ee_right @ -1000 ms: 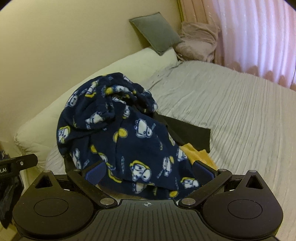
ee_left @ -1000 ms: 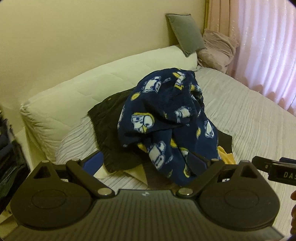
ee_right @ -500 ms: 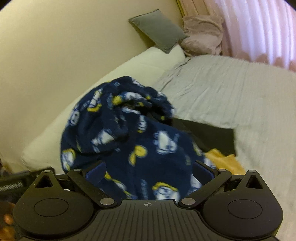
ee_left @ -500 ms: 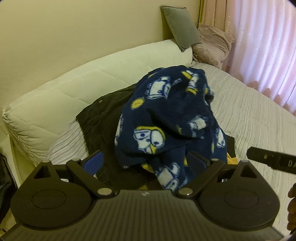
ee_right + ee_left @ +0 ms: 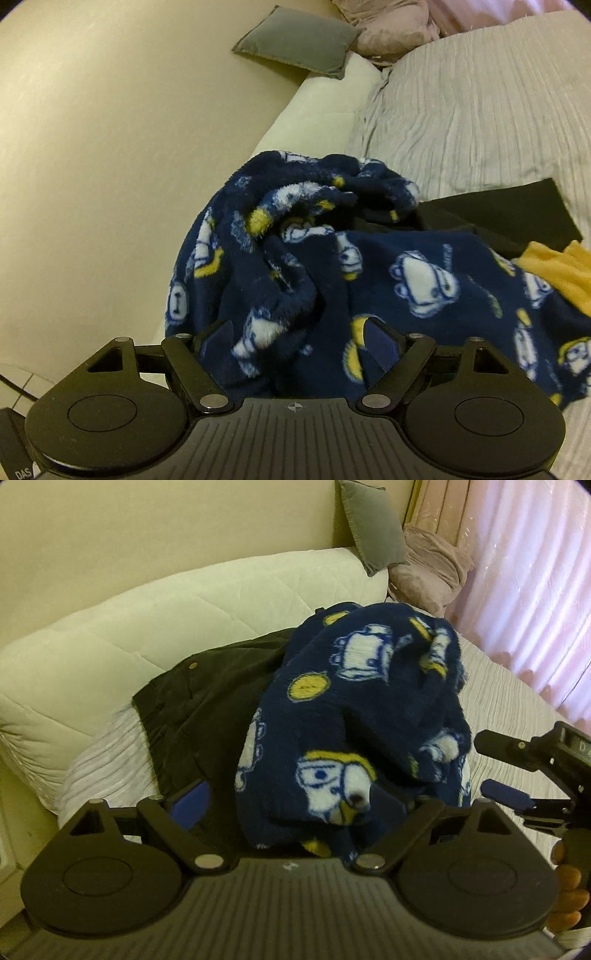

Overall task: Fold clothes
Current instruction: 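Grasp the navy fleece pajamas with the left gripper while the right gripper grasps another part, then lift the pajamas with both grippers and lay them flat on the bed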

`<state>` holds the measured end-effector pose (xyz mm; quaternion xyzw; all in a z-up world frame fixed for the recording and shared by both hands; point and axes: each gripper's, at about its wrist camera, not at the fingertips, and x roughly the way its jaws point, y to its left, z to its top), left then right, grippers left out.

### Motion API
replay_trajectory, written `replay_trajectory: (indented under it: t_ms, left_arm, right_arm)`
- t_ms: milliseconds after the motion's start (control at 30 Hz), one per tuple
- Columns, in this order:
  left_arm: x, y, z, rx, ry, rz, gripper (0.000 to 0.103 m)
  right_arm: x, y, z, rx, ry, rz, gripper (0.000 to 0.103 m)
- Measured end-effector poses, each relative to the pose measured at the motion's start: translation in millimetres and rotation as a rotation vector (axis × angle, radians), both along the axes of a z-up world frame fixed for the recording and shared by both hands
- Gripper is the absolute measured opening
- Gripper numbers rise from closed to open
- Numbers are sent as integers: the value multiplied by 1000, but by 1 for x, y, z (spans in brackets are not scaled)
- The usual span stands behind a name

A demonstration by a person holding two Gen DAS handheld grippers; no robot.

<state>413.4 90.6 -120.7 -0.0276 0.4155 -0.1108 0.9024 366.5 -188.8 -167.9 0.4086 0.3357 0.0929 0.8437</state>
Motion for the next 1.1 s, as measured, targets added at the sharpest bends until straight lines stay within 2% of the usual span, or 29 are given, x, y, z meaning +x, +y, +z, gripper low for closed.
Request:
replay_trajectory:
  t_ms: [167, 200, 233, 267, 300, 333, 367, 400, 467, 533, 700, 867, 1000, 1100]
  left_arm:
    - [16, 11, -10, -86, 18, 20, 88]
    - [18, 13, -11, -101, 22, 25, 86]
    - [20, 15, -13, -119, 26, 29, 83]
    - [21, 17, -14, -138, 29, 30, 76]
    - [23, 18, -15, -156, 33, 28, 72]
    - [24, 19, -15, -173, 38, 23, 64]
    - [24, 19, -16, -189, 42, 15, 52]
    - [24, 18, -16, -206, 44, 4, 45]
    - [20, 15, -13, -221, 31, -16, 20]
    - [12, 11, -5, -226, 0, -47, 11]
    - [-23, -11, 35, -287, -97, -180, 8]
    - [-81, -67, 83, -330, -200, -382, 7]
    - [-139, -120, 113, -391, -248, -541, 7]
    - [-190, -166, 136, -444, -282, -668, 2]
  right_arm:
    - [20, 2, -13, 82, -3, 6, 81]
    - [24, 4, -15, 87, -1, 6, 75]
    - [26, 5, -16, 86, 2, 11, 52]
    - [28, 6, -17, 85, 5, 17, 40]
    - [31, 7, -18, 83, 7, 21, 39]
    - [30, 6, -18, 77, 6, 22, 32]
    - [29, 5, -17, 71, 4, 22, 19]
    - [24, 3, -14, 71, -18, 18, 16]
    - [12, -2, -7, 72, -64, 9, 13]
    - [-2, -6, 8, 53, -120, 4, 13]
    - [-58, -32, 56, 36, -261, -76, 13]
    - [-139, -81, 107, 42, -407, -253, 13]
    - [-224, -119, 157, -4, -557, -379, 12]
    - [-301, -146, 196, -74, -670, -483, 12]
